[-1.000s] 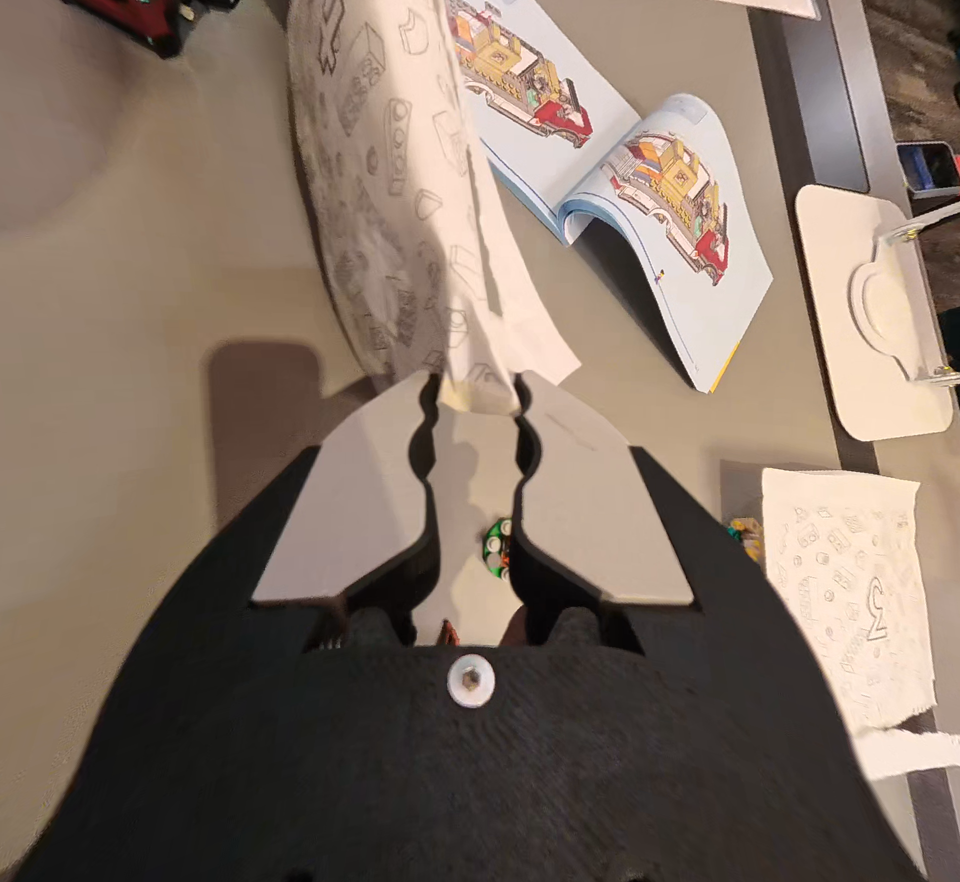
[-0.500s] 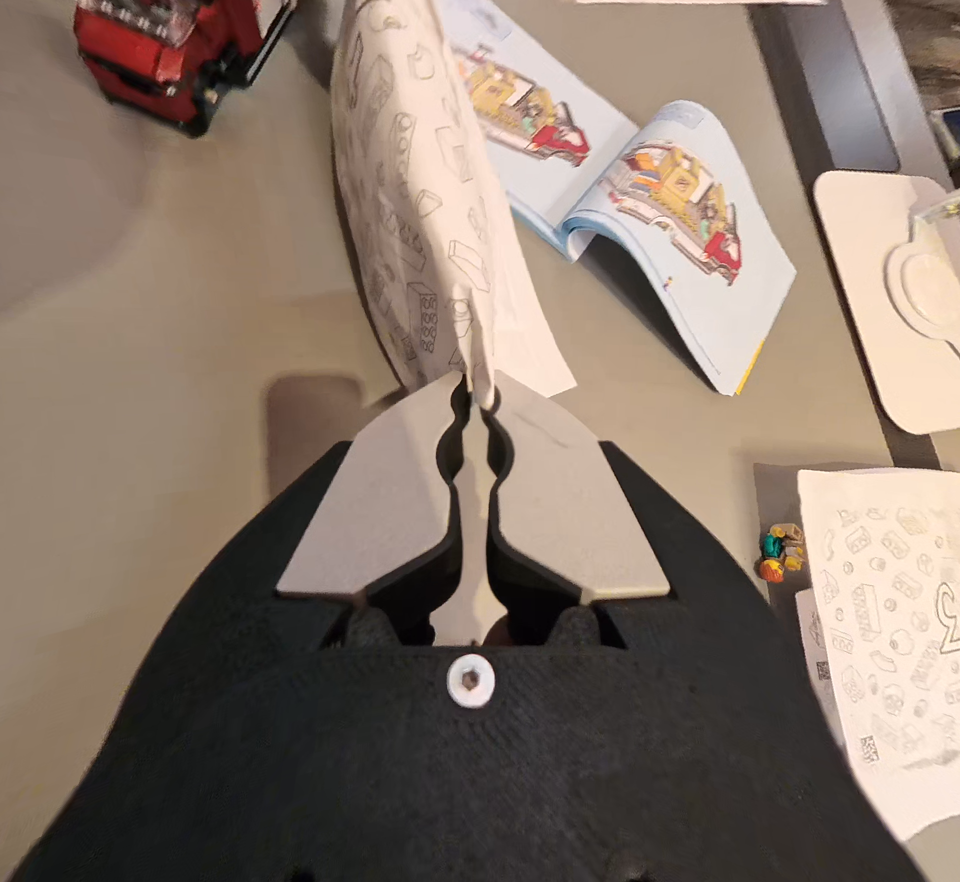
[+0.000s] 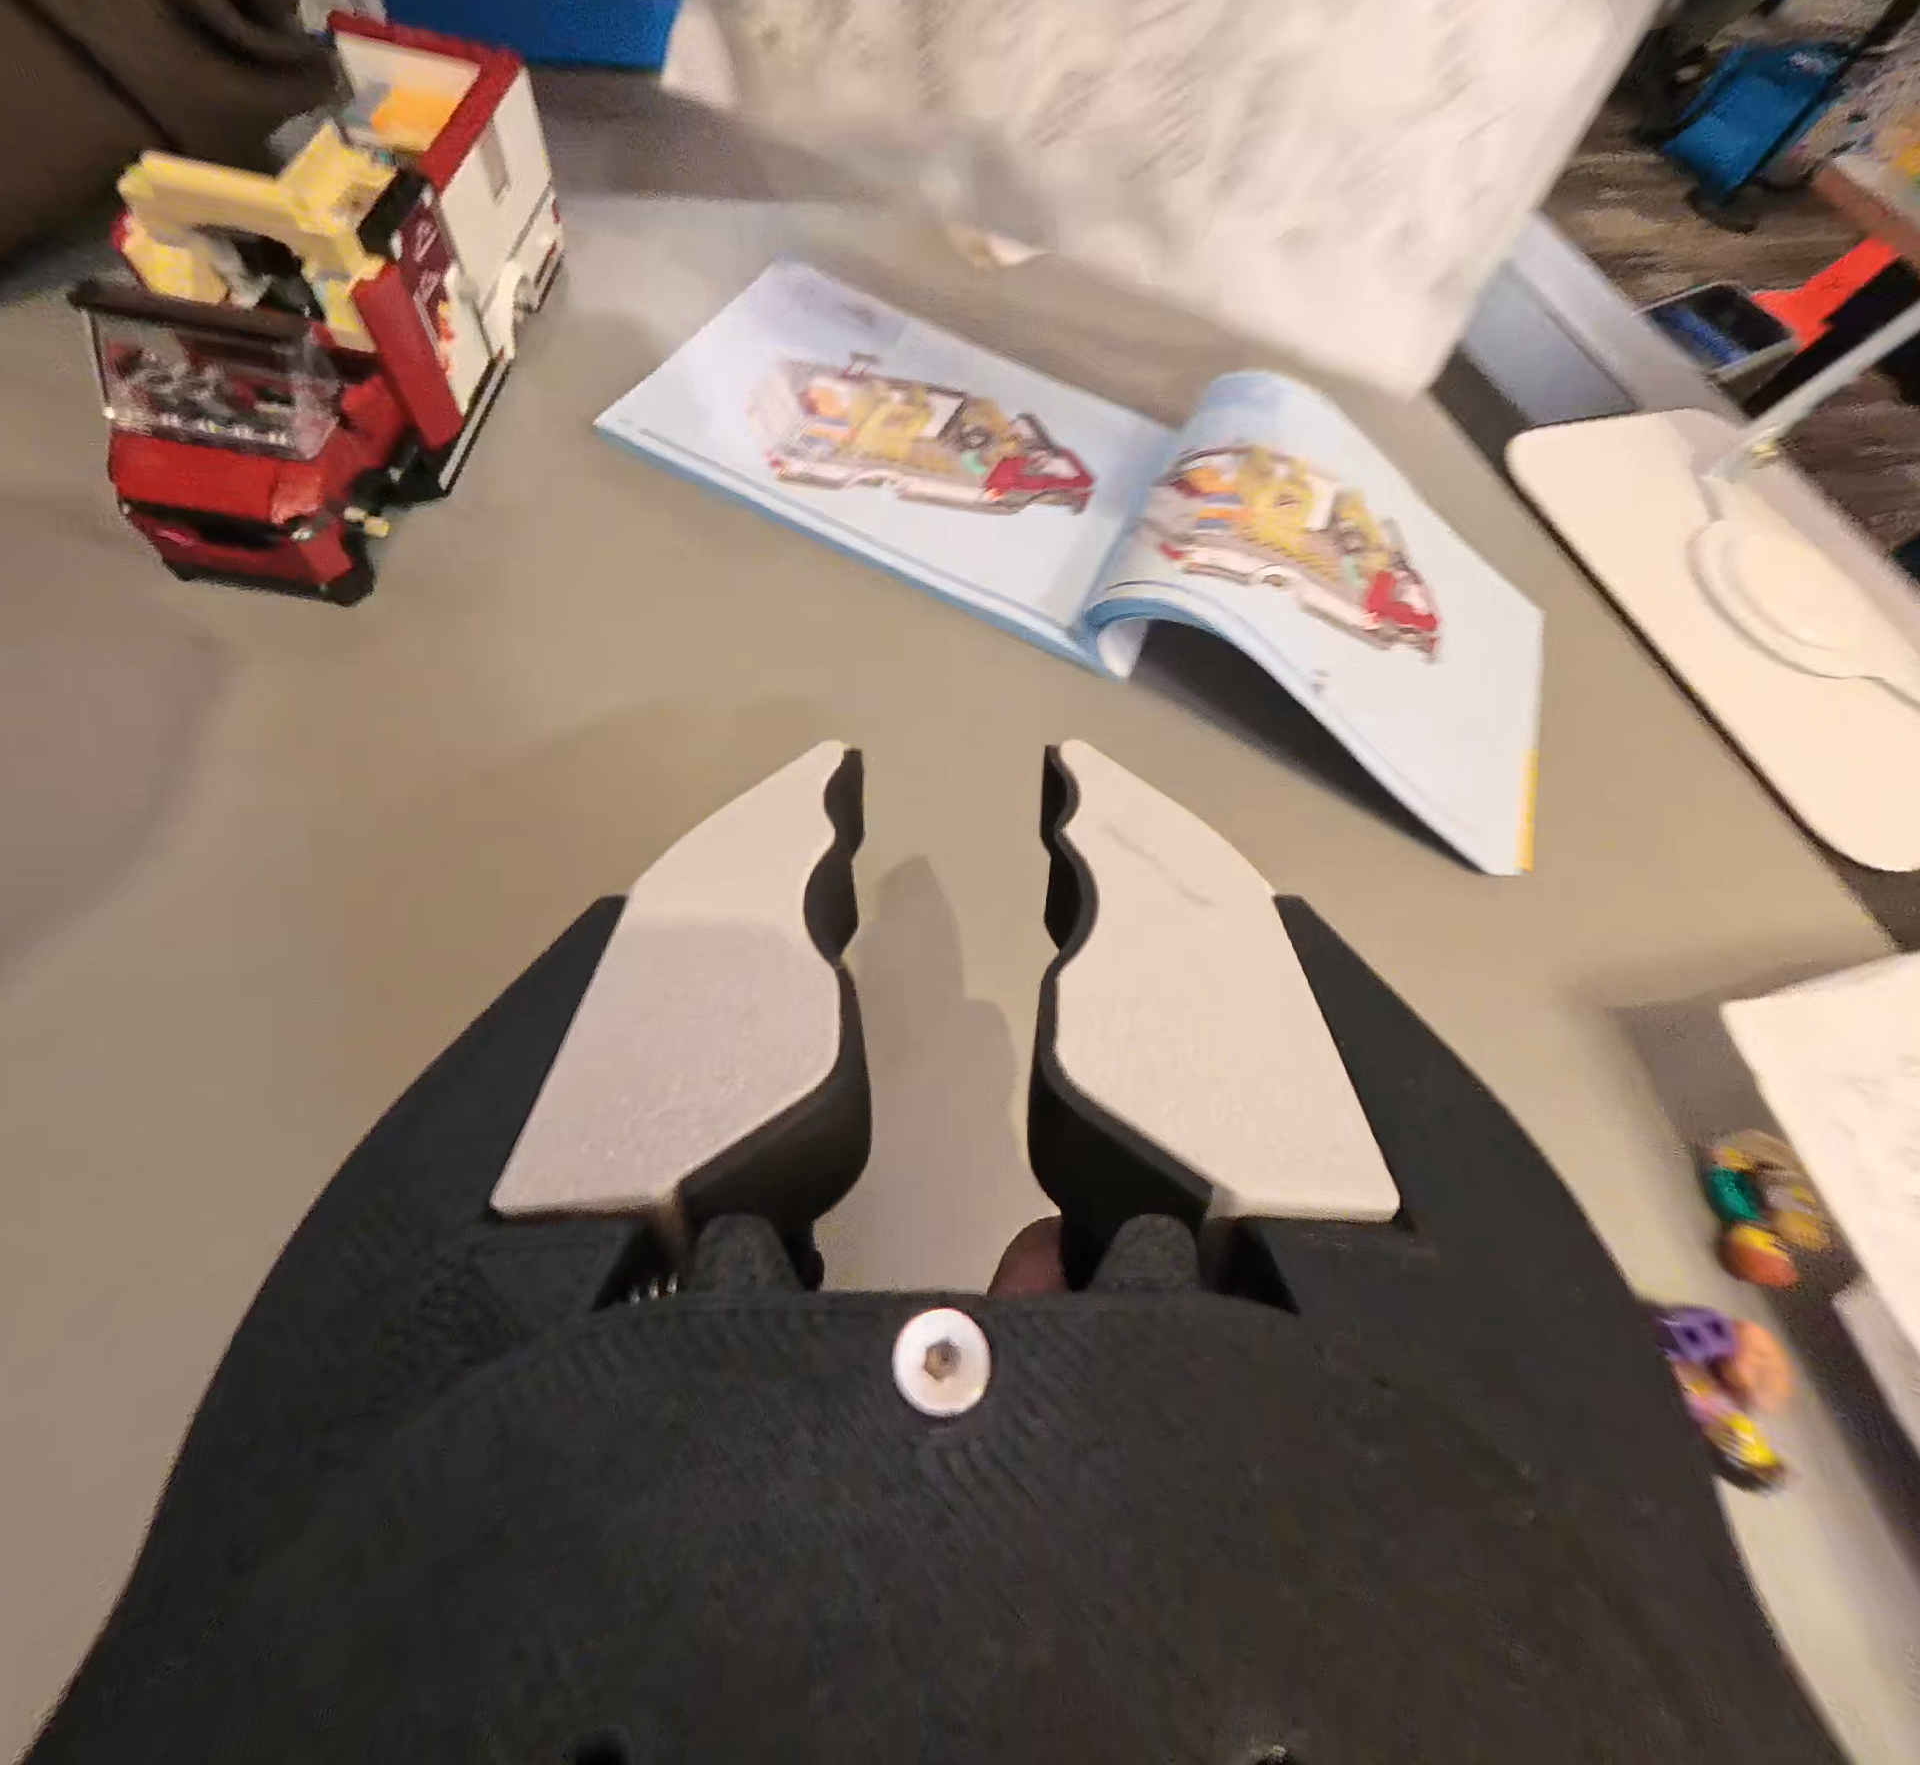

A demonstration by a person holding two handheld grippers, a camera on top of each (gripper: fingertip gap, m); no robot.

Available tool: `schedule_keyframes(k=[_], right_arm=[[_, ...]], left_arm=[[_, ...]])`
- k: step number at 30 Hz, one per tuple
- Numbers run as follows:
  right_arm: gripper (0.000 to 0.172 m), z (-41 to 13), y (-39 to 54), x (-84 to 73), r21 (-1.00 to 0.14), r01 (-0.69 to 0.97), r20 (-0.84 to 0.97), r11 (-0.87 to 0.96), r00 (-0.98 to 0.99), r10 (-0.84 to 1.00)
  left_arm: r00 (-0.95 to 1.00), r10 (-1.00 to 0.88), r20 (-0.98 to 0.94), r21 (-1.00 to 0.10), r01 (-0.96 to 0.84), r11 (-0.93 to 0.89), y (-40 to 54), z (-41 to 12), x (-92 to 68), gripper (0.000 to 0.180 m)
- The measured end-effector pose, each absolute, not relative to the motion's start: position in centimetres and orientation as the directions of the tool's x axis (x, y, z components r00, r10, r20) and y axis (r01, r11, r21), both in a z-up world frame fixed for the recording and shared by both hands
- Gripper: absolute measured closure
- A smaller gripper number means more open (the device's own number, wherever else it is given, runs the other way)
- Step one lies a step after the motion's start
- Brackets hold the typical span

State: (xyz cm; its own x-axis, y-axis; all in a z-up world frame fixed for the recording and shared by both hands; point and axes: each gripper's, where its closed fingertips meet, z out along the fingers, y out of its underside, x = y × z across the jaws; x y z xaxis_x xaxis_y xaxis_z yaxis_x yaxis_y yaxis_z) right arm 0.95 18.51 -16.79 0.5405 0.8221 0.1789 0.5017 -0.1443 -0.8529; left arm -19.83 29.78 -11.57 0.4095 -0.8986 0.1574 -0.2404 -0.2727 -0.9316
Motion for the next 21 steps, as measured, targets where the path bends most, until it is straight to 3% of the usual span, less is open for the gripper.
schedule_keyframes(k=[7, 14, 17, 21], right_arm=[[0.14, -20.9, 17.6, -0.9, -0.826, 0.512, 0.068, -0.236, 0.507, 0.859], [0.14, -22.9, 17.8, -0.7, -0.793, 0.538, 0.03, -0.286, 0.503, 0.864], [0.14, -23.2, 17.6, -0.8, -0.781, 0.556, 0.033, -0.284, 0.492, 0.87], [0.14, -23.4, 17.4, -0.9, -0.773, 0.574, 0.046, -0.272, 0.477, 0.877]], left_arm=[[0.563, -0.738, 0.373, -0.853, -0.106, -0.512, 35.4, -14.1, -20.2, 0.18], [0.363, -0.523, 0.771, -0.607, 0.17, -0.776, 38.0, -16.1, -19.4, 0.18], [0.466, -0.434, 0.771, -0.576, 0.22, -0.787, 39.8, -18.5, -20.7, 0.179], [0.658, -0.42, 0.625, -0.659, 0.156, -0.736, 41.0, -19.8, -22.3, 0.177]])
